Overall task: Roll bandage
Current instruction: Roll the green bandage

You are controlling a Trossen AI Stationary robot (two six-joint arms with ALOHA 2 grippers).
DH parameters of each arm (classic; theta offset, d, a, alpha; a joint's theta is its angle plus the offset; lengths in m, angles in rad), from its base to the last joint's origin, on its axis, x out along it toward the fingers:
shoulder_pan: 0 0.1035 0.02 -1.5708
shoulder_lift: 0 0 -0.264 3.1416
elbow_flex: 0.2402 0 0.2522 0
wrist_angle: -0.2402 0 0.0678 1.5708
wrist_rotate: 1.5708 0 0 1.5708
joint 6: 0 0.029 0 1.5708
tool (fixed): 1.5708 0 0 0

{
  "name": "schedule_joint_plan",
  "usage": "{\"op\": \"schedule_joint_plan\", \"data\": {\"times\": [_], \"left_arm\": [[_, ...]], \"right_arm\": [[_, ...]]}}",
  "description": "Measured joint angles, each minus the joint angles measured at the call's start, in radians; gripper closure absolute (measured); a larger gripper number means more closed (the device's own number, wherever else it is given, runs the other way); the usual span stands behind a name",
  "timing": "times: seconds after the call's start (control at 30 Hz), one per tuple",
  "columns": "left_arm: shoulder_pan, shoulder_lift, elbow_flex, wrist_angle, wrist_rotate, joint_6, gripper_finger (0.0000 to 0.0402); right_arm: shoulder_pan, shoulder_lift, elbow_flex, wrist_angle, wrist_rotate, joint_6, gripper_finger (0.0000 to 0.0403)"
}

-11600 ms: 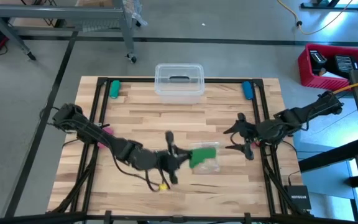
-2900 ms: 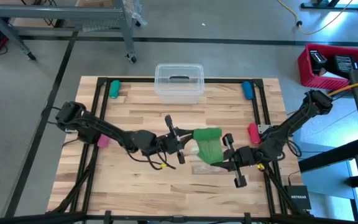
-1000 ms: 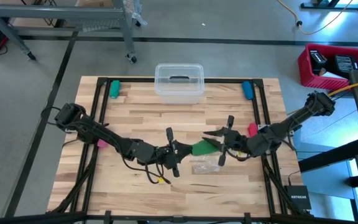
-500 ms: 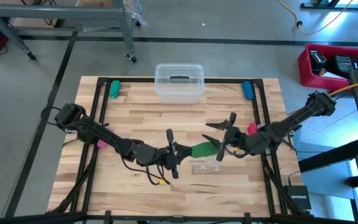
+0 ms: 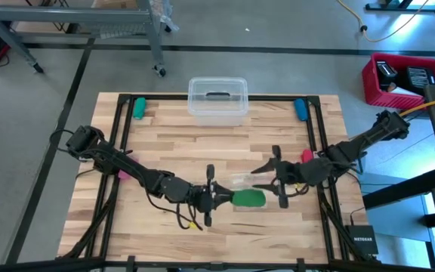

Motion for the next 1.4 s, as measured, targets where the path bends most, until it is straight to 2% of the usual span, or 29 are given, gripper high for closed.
{"op": "schedule_joint_plan", "data": {"times": [0.17, 0.3, 0.53, 0.73, 0.9, 1.03, 1.17, 1.4], "left_arm": [[0.001, 0.000, 0.000, 0.003, -0.004, 0.000, 0.0375], [-0.005, 0.000, 0.000, 0.019, -0.006, 0.010, 0.0375], [-0.039, 0.000, 0.000, 0.080, -0.010, 0.103, 0.0375], [-0.042, 0.000, 0.000, 0.075, -0.009, 0.109, 0.0375], [-0.043, 0.000, 0.002, 0.071, -0.003, 0.097, 0.0375], [-0.040, 0.000, 0.002, 0.057, -0.002, 0.085, 0.0375], [-0.039, 0.000, 0.002, 0.055, -0.003, 0.082, 0.0375], [-0.029, 0.000, 0.002, 0.049, -0.003, 0.064, 0.0375]], "right_arm": [[-0.011, 0.052, -0.002, 0.069, -0.085, 0.048, 0.0221], [-0.010, 0.077, -0.002, 0.070, -0.098, 0.049, 0.0229], [-0.011, 0.087, -0.002, 0.045, -0.045, 0.050, 0.0243], [-0.011, 0.087, -0.002, 0.000, -0.055, 0.050, 0.0245], [-0.012, 0.089, 0.026, -0.149, 0.057, 0.107, 0.0245], [-0.010, 0.086, 0.098, -0.085, 0.054, 0.069, 0.0245], [-0.010, 0.087, 0.111, -0.011, 0.021, 0.022, 0.0245], [-0.017, 0.184, 0.108, 0.067, -0.036, -0.022, 0.0245]]}}
